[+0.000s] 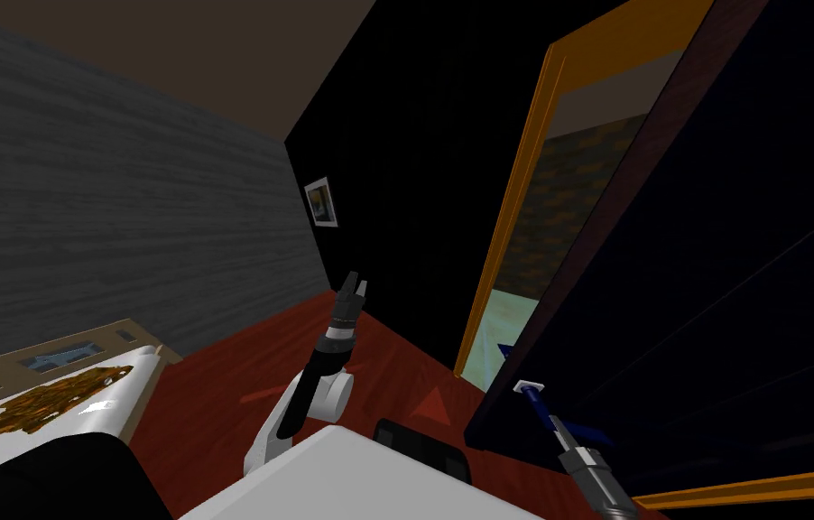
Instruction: Pull the door open
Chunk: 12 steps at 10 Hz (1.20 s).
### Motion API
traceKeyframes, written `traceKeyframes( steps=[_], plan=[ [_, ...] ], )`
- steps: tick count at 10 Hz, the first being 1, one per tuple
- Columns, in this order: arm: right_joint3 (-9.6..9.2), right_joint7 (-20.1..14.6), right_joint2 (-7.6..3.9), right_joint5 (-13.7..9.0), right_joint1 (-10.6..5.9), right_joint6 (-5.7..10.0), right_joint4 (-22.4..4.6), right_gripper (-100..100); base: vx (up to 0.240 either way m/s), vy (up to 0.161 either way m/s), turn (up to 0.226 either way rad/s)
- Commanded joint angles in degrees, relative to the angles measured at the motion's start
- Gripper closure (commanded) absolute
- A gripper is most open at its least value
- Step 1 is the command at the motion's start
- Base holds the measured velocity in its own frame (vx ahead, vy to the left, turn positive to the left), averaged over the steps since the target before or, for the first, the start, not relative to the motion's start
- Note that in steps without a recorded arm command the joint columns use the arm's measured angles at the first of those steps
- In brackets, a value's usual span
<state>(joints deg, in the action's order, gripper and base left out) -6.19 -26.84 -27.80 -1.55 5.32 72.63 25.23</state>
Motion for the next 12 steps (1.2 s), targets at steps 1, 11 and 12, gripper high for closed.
traceKeyframes(
  steps=[1, 11, 12],
  plan=[
    [0.19, -0.1, -0.29, -0.1, -0.77, 1.31, -2.1, 100, -0.065, -0.013, -0.013],
    [-2.06, 2.8, 1.55, -2.7, -3.17, -5.71, 2.2, 100, -0.159, -0.059, 0.106],
    [-2.31, 3.2, 1.75, -3.1, -3.58, -6.59, 2.6, 100, -0.238, -0.086, 0.214]
  ],
)
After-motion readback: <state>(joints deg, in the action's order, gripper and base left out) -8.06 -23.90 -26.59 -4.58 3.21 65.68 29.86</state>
